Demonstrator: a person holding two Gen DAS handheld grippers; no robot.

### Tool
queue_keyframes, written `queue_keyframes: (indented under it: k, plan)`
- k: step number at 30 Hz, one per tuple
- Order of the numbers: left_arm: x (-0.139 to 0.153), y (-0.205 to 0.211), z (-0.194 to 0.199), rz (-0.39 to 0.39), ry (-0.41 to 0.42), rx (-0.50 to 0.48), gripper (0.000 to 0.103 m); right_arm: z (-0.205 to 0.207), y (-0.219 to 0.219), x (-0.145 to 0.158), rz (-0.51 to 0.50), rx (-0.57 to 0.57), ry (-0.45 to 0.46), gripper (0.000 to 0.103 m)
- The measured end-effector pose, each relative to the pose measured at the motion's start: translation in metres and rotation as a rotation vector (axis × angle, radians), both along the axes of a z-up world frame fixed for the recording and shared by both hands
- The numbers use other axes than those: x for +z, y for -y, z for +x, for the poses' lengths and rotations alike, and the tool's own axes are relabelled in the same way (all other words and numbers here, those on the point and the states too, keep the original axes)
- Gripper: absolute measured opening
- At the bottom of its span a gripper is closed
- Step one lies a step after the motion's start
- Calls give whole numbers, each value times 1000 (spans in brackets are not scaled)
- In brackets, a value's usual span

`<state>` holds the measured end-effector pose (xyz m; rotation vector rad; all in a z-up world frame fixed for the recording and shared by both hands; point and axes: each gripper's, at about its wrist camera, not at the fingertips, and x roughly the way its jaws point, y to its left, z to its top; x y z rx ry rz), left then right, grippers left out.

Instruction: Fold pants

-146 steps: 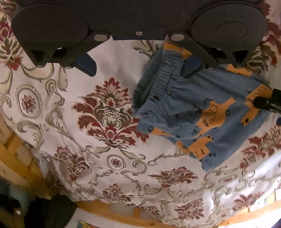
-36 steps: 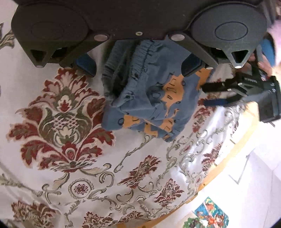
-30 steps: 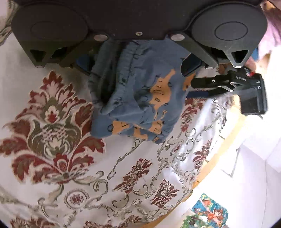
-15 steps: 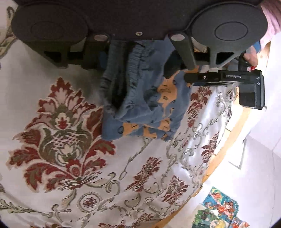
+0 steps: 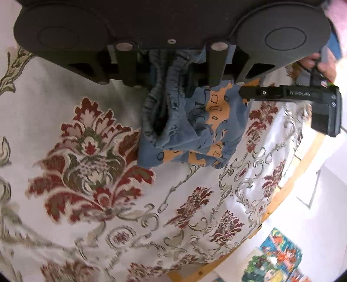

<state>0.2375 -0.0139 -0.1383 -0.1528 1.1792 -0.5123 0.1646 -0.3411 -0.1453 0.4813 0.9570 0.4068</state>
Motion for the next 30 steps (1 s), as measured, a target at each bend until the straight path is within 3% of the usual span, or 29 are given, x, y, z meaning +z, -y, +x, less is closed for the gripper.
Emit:
queue_keyframes:
  k: [1,7,12,15,22,30]
  plan:
    - [2,2,-2,3,5,-6,49,-3,-5,3,-32,1,17,25]
    - [15,21,-21,78,101,2,32,-26,-42,21,-275,5,154,20]
    - [27,37,-41,173,208,-14,27,-46,-77,30,-500,44,298,19]
    - [31,40,-46,179,225,-4,25,-51,-87,31,-587,71,361,19]
    - [48,40,-48,162,283,6,20,-60,-97,38,-680,79,487,19]
    - [71,50,-36,203,433,30,19,-50,-114,48,-793,84,688,18]
